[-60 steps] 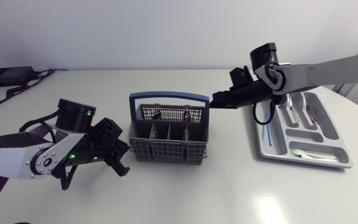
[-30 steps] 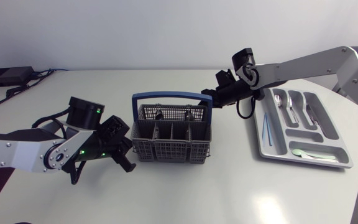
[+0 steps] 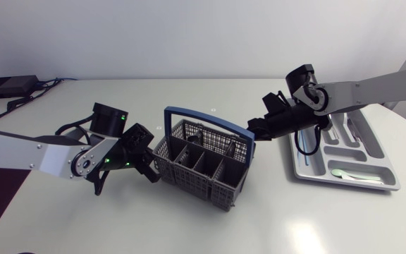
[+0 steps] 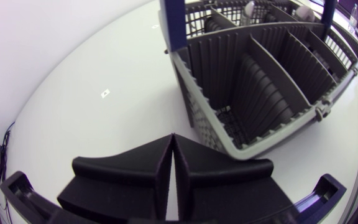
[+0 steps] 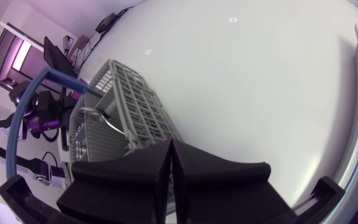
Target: Unload the cutlery basket into the drawer organizer.
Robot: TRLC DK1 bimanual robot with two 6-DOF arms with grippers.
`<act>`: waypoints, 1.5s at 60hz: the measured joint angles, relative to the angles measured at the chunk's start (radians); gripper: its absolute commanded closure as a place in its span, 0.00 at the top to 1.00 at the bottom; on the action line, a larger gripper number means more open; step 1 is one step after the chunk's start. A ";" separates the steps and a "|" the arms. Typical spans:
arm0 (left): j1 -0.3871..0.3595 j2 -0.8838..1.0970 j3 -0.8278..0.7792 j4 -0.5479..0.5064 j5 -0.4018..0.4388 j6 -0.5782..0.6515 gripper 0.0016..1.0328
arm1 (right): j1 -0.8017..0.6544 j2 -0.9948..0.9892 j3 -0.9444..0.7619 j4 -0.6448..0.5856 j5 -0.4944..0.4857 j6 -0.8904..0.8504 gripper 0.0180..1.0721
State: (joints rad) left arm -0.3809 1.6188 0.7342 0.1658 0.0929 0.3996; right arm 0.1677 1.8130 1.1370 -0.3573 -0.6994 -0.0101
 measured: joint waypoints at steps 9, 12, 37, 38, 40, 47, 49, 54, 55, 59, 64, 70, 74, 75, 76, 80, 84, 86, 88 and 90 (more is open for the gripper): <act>0.000 0.060 0.065 0.006 0.000 0.000 0.06 | 0.009 -0.093 -0.107 -0.014 -0.004 -0.010 0.06; 0.000 0.081 0.089 0.011 0.000 0.000 0.06 | 0.016 -0.119 -0.135 -0.014 -0.003 -0.014 0.06; 0.060 -0.151 0.011 -0.077 0.012 0.019 0.06 | -0.084 -0.254 -0.248 -0.106 0.015 -0.112 0.06; 0.056 -0.174 -0.001 -0.088 0.012 0.021 0.06 | -0.089 -0.261 -0.252 -0.113 0.015 -0.120 0.06; 0.045 -0.203 -0.016 -0.101 0.012 0.021 0.06 | -0.095 -0.270 -0.260 -0.119 0.015 -0.130 0.06; -0.025 -0.240 -0.056 -0.134 0.015 0.024 0.05 | -0.107 -0.299 -0.282 -0.126 0.015 -0.156 0.06; -0.043 -0.240 -0.063 -0.136 0.015 0.024 0.05 | -0.109 -0.303 -0.286 -0.126 0.015 -0.157 0.06; -0.086 -0.233 -0.072 -0.143 0.015 0.024 0.05 | -0.109 -0.310 -0.290 -0.131 0.015 -0.159 0.06; -0.097 -0.227 -0.072 -0.143 0.015 0.024 0.05 | -0.110 -0.310 -0.290 -0.133 0.015 -0.159 0.06; -0.119 -0.205 -0.071 -0.143 0.016 0.024 0.05 | -0.110 -0.312 -0.290 -0.133 0.015 -0.159 0.06; -0.126 -0.166 -0.066 -0.142 0.019 0.024 0.05 | -0.108 -0.315 -0.291 -0.134 0.016 -0.159 0.06; -0.124 -0.122 -0.046 -0.135 0.019 0.024 0.06 | -0.090 -0.321 -0.299 -0.138 0.016 -0.160 0.06; -0.124 -0.099 -0.030 -0.117 0.019 0.024 0.06 | -0.064 -0.328 -0.308 -0.141 0.016 -0.160 0.06; -0.123 -0.092 -0.025 -0.112 0.019 0.024 0.06 | -0.056 -0.328 -0.309 -0.142 0.016 -0.160 0.06; -0.122 -0.087 -0.021 -0.111 0.019 0.024 0.06 | -0.051 -0.328 -0.310 -0.141 0.016 -0.160 0.06; -0.114 -0.062 -0.004 -0.095 0.019 0.024 0.06 | -0.023 -0.328 -0.310 -0.141 0.020 -0.159 0.06; -0.104 -0.034 0.019 -0.086 0.018 0.024 0.06 | -0.003 -0.328 -0.310 -0.142 0.023 -0.159 0.06; -0.097 -0.019 0.032 -0.084 0.018 0.024 0.06 | 0.010 -0.328 -0.310 -0.144 0.023 -0.159 0.06; -0.089 0.000 0.050 -0.079 0.016 0.024 0.06 | 0.023 -0.328 -0.310 -0.146 0.023 -0.159 0.06; -0.079 0.016 0.066 -0.077 0.015 0.024 0.06 | 0.035 -0.330 -0.310 -0.148 0.023 -0.159 0.06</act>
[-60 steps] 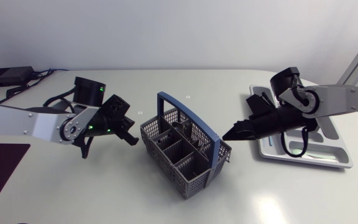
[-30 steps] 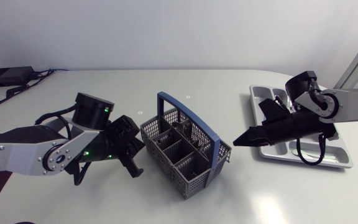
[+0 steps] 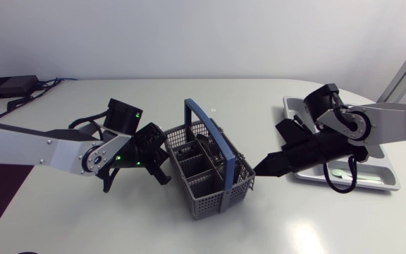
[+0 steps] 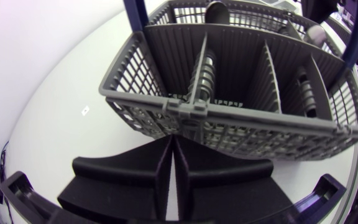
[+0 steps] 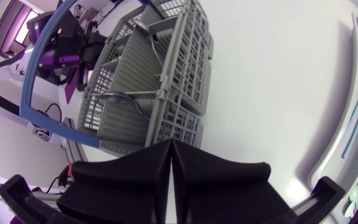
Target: Unload the cutlery basket into the drawer organizer.
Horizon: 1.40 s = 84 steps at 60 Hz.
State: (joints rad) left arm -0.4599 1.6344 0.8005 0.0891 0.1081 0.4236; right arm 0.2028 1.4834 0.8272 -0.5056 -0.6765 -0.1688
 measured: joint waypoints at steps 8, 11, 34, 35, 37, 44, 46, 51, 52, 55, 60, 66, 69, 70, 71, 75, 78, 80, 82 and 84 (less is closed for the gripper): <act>0.038 0.071 0.079 0.014 0.001 0.001 0.06 | 0.071 -0.004 0.000 -0.006 0.011 0.004 0.06; 0.055 0.095 0.103 0.014 0.000 0.005 0.06 | 0.104 -0.008 0.000 -0.008 0.027 0.007 0.06; 0.198 0.104 0.129 0.013 0.043 0.055 0.06 | 0.276 0.014 0.056 -0.005 0.079 0.076 0.06; 0.206 0.084 0.117 0.013 0.045 0.060 0.06 | 0.268 0.014 0.058 -0.005 0.089 0.077 0.06; 0.216 0.045 0.096 0.010 0.048 0.072 0.06 | 0.255 0.013 0.060 -0.003 0.099 0.080 0.06; 0.224 -0.122 0.004 -0.025 0.060 0.096 0.06 | 0.184 0.009 0.069 0.017 0.146 0.083 0.06; 0.224 -0.184 -0.029 -0.049 0.072 0.102 0.06 | 0.161 0.009 0.072 0.038 0.166 0.087 0.06; 0.210 -0.301 -0.086 -0.103 0.079 0.106 0.06 | 0.110 0.015 0.092 0.084 0.181 0.100 0.06; 0.206 -0.318 -0.095 -0.113 0.078 0.106 0.06 | 0.100 0.019 0.099 0.093 0.184 0.106 0.06; 0.182 -0.372 -0.120 -0.145 0.079 0.109 0.06 | 0.079 0.036 0.117 0.130 0.193 0.117 0.06; 0.121 -0.459 -0.164 -0.192 0.079 0.108 0.06 | 0.044 0.078 0.151 0.194 0.204 0.141 0.06; 0.040 -0.528 -0.196 -0.248 0.080 0.103 0.05 | 0.024 0.130 0.175 0.253 0.229 0.163 0.06; 0.000 -0.547 -0.206 -0.274 0.083 0.100 0.04 | 0.024 0.158 0.189 0.271 0.237 0.170 0.06; -0.013 -0.552 -0.209 -0.283 0.083 0.097 0.03 | 0.024 0.170 0.195 0.278 0.238 0.171 0.06; -0.023 -0.555 -0.212 -0.290 0.084 0.097 0.03 | 0.024 0.178 0.200 0.282 0.242 0.173 0.06; -0.054 -0.565 -0.219 -0.312 0.086 0.093 0.03 | 0.024 0.213 0.221 0.306 0.256 0.181 0.06; -0.067 -0.571 -0.219 -0.326 0.087 0.093 0.03 | 0.024 0.238 0.241 0.312 0.261 0.188 0.06; -0.074 -0.573 -0.219 -0.337 0.087 0.093 0.03 | 0.024 0.252 0.256 0.313 0.263 0.190 0.06; -0.080 -0.575 -0.219 -0.349 0.087 0.092 0.03 | 0.024 0.263 0.267 0.315 0.263 0.192 0.06; -0.089 -0.578 -0.219 -0.361 0.087 0.092 0.03 | 0.024 0.280 0.286 0.321 0.267 0.195 0.06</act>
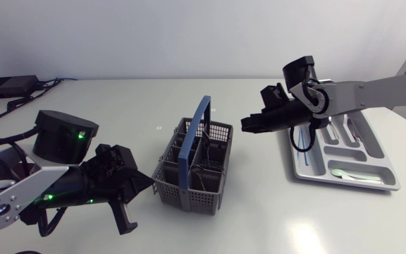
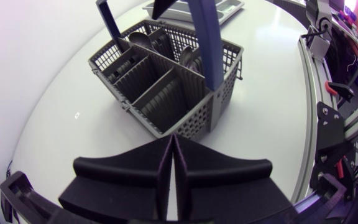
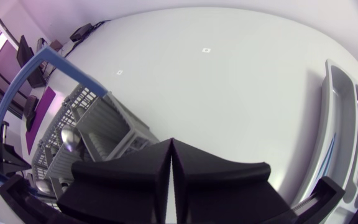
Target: Unload the cutlery basket into the drawer organizer.
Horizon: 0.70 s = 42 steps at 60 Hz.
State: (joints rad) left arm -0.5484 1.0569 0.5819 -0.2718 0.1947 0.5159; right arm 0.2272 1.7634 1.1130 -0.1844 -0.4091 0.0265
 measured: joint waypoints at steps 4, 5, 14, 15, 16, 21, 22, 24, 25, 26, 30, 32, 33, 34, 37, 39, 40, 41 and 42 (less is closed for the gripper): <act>-0.019 -0.008 0.000 -0.019 0.000 -0.003 0.03 | 0.000 0.032 0.034 0.006 0.007 0.001 0.06; -0.026 -0.011 0.000 -0.024 0.000 -0.003 0.03 | 0.000 0.036 0.039 0.006 0.007 0.001 0.06; -0.084 -0.024 -0.002 -0.053 0.003 -0.015 0.03 | 0.019 0.096 0.095 0.006 0.014 0.012 0.06; -0.087 -0.024 -0.002 -0.053 0.004 -0.015 0.03 | 0.023 0.100 0.100 0.006 0.014 0.016 0.06; -0.091 -0.022 -0.005 -0.052 0.004 -0.016 0.03 | 0.027 0.106 0.105 0.006 0.014 0.019 0.06; -0.098 0.008 -0.015 -0.027 0.004 -0.018 0.03 | 0.042 0.129 0.134 0.005 0.013 0.031 0.06; -0.098 0.021 -0.017 -0.016 0.004 -0.018 0.03 | 0.044 0.133 0.142 0.005 0.013 0.031 0.06; -0.098 0.040 -0.020 0.003 0.004 -0.018 0.03 | 0.047 0.142 0.154 0.002 0.011 0.034 0.06; -0.095 0.055 -0.022 0.019 0.004 -0.018 0.03 | 0.050 0.147 0.164 0.000 0.008 0.034 0.06; -0.092 0.069 -0.023 0.031 0.004 -0.018 0.03 | 0.052 0.151 0.171 -0.001 0.004 0.034 0.06; -0.075 0.117 -0.026 0.073 0.006 -0.018 0.03 | 0.054 0.164 0.194 -0.021 -0.018 0.040 0.06; -0.062 0.142 -0.026 0.098 0.006 -0.018 0.03 | 0.054 0.165 0.196 -0.027 -0.033 0.043 0.06; -0.058 0.149 -0.026 0.108 0.006 -0.018 0.03 | 0.054 0.165 0.196 -0.030 -0.037 0.045 0.06; -0.053 0.157 -0.026 0.118 0.006 -0.018 0.03 | 0.054 0.165 0.196 -0.034 -0.040 0.045 0.06; -0.035 0.177 -0.026 0.154 0.006 -0.018 0.03 | 0.053 0.165 0.196 -0.044 -0.053 0.045 0.06; -0.020 0.188 -0.026 0.166 0.007 -0.018 0.03 | 0.053 0.165 0.196 -0.050 -0.061 0.045 0.06; -0.014 0.192 -0.026 0.169 0.007 -0.018 0.03 | 0.052 0.165 0.196 -0.052 -0.065 0.045 0.06; -0.006 0.198 -0.026 0.179 0.007 -0.018 0.03 | 0.052 0.165 0.196 -0.056 -0.066 0.045 0.06; 0.001 0.200 -0.026 0.185 0.007 -0.018 0.03 | 0.052 0.165 0.196 -0.061 -0.068 0.045 0.06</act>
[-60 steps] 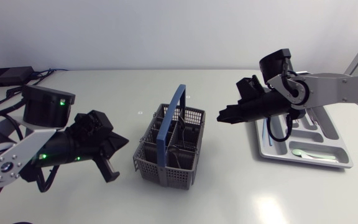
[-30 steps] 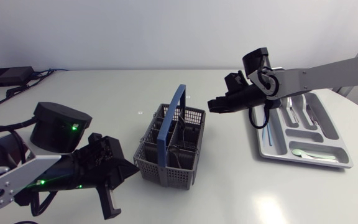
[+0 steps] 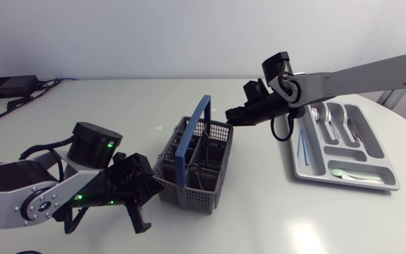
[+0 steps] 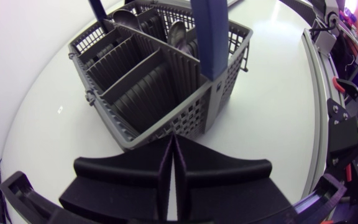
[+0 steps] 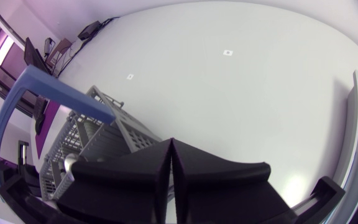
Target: Unload the cutlery basket into the drawer organizer.
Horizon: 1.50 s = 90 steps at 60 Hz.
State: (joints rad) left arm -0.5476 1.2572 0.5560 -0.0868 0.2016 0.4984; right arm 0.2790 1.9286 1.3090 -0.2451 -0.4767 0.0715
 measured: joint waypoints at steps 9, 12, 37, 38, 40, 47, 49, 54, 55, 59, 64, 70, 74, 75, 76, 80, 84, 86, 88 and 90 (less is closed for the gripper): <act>0.058 0.039 0.001 0.064 0.001 0.002 0.03 | -0.010 -0.009 -0.016 -0.010 -0.012 -0.001 0.06; 0.074 0.055 0.005 0.084 0.001 0.005 0.03 | -0.016 -0.024 -0.036 -0.010 -0.013 -0.002 0.06; 0.187 0.229 0.122 0.182 -0.026 0.034 0.03 | -0.032 -0.227 -0.282 -0.028 -0.023 -0.028 0.06; 0.187 0.235 0.127 0.184 -0.026 0.034 0.03 | -0.032 -0.236 -0.293 -0.028 -0.024 -0.028 0.06; 0.191 0.249 0.138 0.190 -0.026 0.034 0.03 | -0.032 -0.251 -0.311 -0.028 -0.025 -0.028 0.06; 0.206 0.299 0.181 0.204 -0.021 0.035 0.03 | -0.030 -0.312 -0.374 -0.037 -0.025 -0.028 0.06; 0.211 0.315 0.194 0.208 -0.019 0.035 0.03 | -0.024 -0.328 -0.389 -0.040 -0.023 -0.027 0.06; 0.220 0.343 0.217 0.220 -0.018 0.037 0.03 | -0.008 -0.354 -0.408 -0.040 -0.005 -0.027 0.06; 0.222 0.347 0.220 0.220 -0.018 0.037 0.03 | -0.004 -0.356 -0.410 -0.039 0.000 -0.027 0.06; 0.233 0.365 0.230 0.220 -0.015 0.042 0.03 | 0.005 -0.362 -0.415 -0.039 0.010 -0.027 0.06; 0.246 0.375 0.231 0.227 -0.010 0.045 0.03 | 0.017 -0.368 -0.428 -0.031 0.021 -0.027 0.06; 0.270 0.377 0.231 0.228 0.000 0.055 0.03 | 0.045 -0.383 -0.453 -0.009 0.061 -0.026 0.07; 0.286 0.374 0.230 0.227 0.002 0.060 0.04 | 0.052 -0.392 -0.462 -0.009 0.079 -0.026 0.08; 0.290 0.372 0.230 0.227 0.003 0.061 0.04 | 0.053 -0.394 -0.462 -0.009 0.083 -0.026 0.09; 0.296 0.367 0.229 0.227 0.004 0.064 0.04 | 0.053 -0.398 -0.463 -0.008 0.086 -0.026 0.09; 0.309 0.336 0.219 0.226 0.008 0.069 0.07 | 0.050 -0.411 -0.463 -0.006 0.089 -0.027 0.12; 0.319 0.280 0.196 0.227 0.010 0.082 0.09 | 0.039 -0.426 -0.463 -0.005 0.090 -0.027 0.13; 0.322 0.251 0.186 0.226 0.011 0.087 0.12 | 0.035 -0.433 -0.466 -0.005 0.090 -0.027 0.14; 0.324 0.211 0.171 0.221 0.011 0.094 0.13 | 0.032 -0.441 -0.471 -0.005 0.090 -0.027 0.16; 0.324 0.174 0.158 0.214 0.011 0.104 0.15 | 0.029 -0.446 -0.478 -0.005 0.092 -0.027 0.17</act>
State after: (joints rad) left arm -0.2234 1.4315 0.7135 0.1276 0.2131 0.6022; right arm 0.3084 1.4822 0.8314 -0.2497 -0.3843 0.0444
